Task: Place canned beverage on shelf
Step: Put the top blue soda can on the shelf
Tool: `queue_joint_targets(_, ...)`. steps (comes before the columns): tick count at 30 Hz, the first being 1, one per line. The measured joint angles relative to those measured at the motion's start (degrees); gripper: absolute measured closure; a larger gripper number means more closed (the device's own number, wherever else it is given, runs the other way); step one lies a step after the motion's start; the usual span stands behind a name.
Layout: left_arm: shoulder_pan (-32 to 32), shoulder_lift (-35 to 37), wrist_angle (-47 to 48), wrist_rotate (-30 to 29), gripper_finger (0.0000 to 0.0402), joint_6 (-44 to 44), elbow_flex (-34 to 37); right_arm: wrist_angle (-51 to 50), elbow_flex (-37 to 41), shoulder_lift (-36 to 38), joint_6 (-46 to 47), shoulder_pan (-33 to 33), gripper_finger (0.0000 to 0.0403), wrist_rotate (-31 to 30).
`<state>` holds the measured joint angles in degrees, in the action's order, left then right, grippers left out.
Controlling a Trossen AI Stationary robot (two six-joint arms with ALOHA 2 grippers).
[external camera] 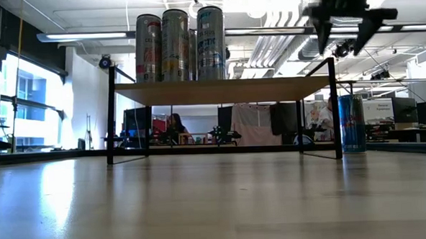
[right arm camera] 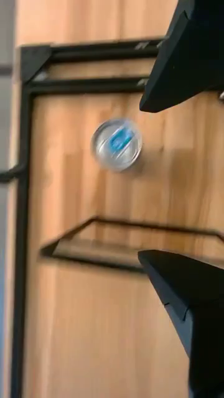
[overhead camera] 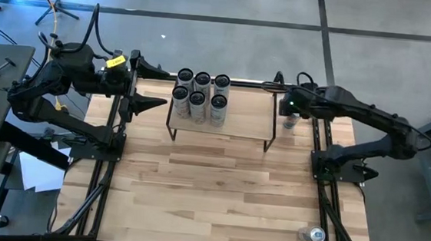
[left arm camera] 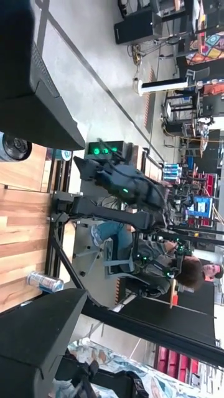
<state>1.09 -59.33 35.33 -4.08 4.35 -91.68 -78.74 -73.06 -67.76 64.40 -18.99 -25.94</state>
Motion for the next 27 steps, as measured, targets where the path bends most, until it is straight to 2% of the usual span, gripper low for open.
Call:
queue_joint_targets(7,0.02,0.00,-0.02,-0.02,0.0051,-0.10,0.00,1.00,5.33,-2.21,-0.24,-9.45,0.0037,1.79)
queue_joint_targets(15,0.02,-0.02,-0.02,0.00,0.0051,-0.10,0.00,9.01,8.57,-2.43,-6.86,-20.36,0.0037,10.29)
queue_joint_targets(23,0.02,-0.02,1.10,0.00,0.0051,-0.10,0.00,13.43,13.92,-3.24,-7.78,-24.23,0.0037,15.38)
queue_joint_targets(27,0.01,-0.02,1.26,-0.01,0.0051,-0.10,0.00,13.93,16.94,-3.24,-7.56,-24.58,0.0037,15.44)
